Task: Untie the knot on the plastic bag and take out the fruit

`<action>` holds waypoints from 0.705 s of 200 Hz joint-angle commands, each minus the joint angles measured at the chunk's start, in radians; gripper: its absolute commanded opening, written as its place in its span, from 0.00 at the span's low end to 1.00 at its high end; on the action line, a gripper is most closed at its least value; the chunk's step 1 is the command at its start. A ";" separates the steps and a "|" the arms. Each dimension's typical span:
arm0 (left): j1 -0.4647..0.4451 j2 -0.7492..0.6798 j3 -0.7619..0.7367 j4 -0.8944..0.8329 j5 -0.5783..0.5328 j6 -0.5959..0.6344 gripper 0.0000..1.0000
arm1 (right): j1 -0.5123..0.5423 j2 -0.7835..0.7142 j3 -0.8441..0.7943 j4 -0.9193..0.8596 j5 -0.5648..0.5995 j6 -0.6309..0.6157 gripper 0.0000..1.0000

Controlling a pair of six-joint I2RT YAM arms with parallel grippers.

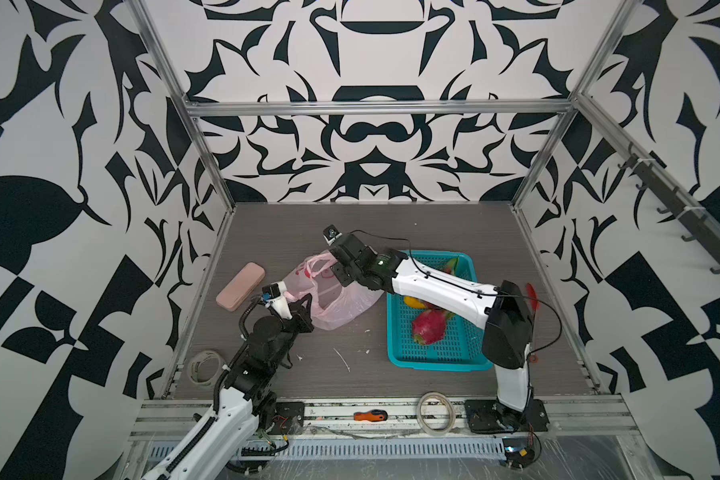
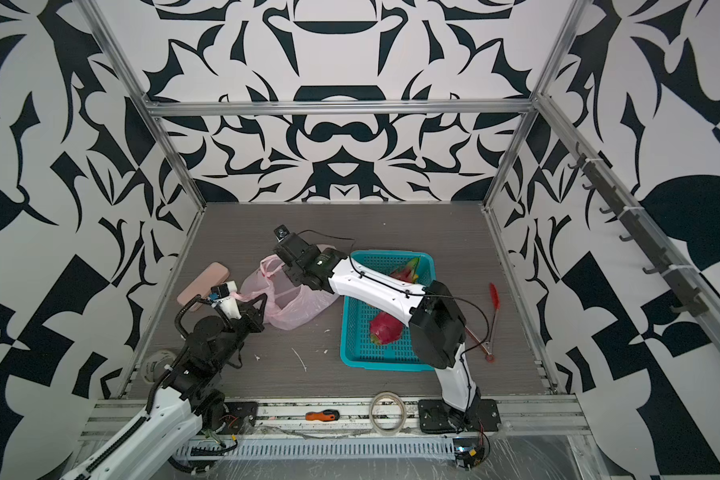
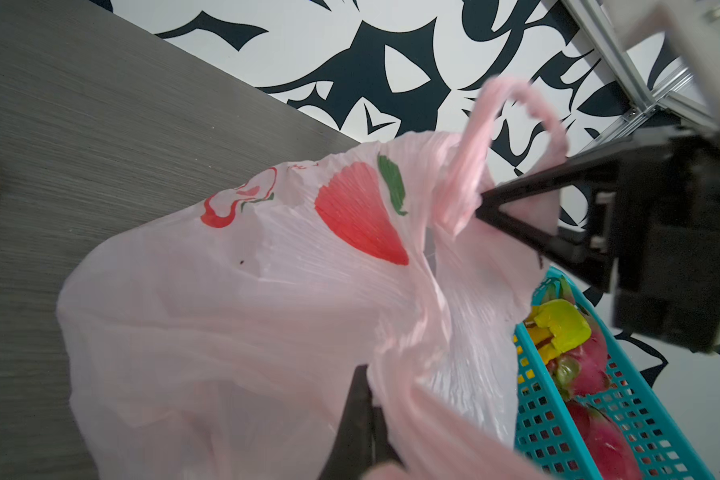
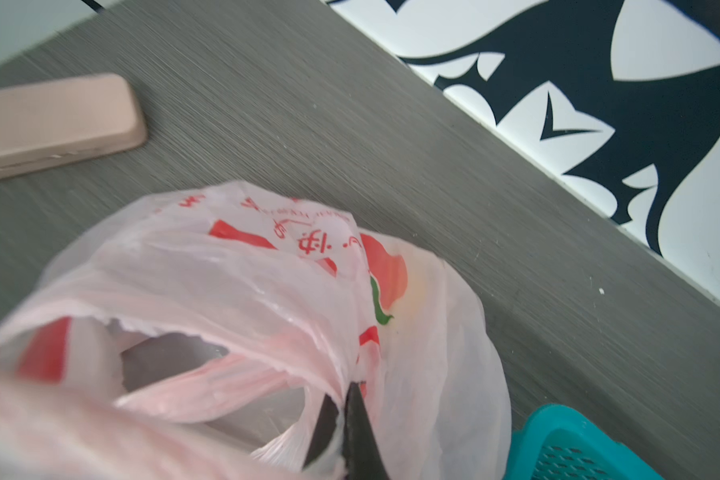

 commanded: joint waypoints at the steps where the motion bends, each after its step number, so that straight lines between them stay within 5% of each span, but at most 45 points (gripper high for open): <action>1: -0.003 0.021 -0.012 0.068 -0.011 -0.015 0.00 | 0.000 -0.067 -0.017 0.040 -0.054 -0.018 0.00; 96: -0.003 0.074 -0.011 0.112 -0.008 -0.026 0.00 | 0.006 -0.180 -0.117 0.106 -0.278 -0.057 0.00; 141: -0.003 0.087 -0.006 0.125 -0.036 -0.027 0.00 | 0.030 -0.188 -0.140 0.084 -0.295 -0.078 0.00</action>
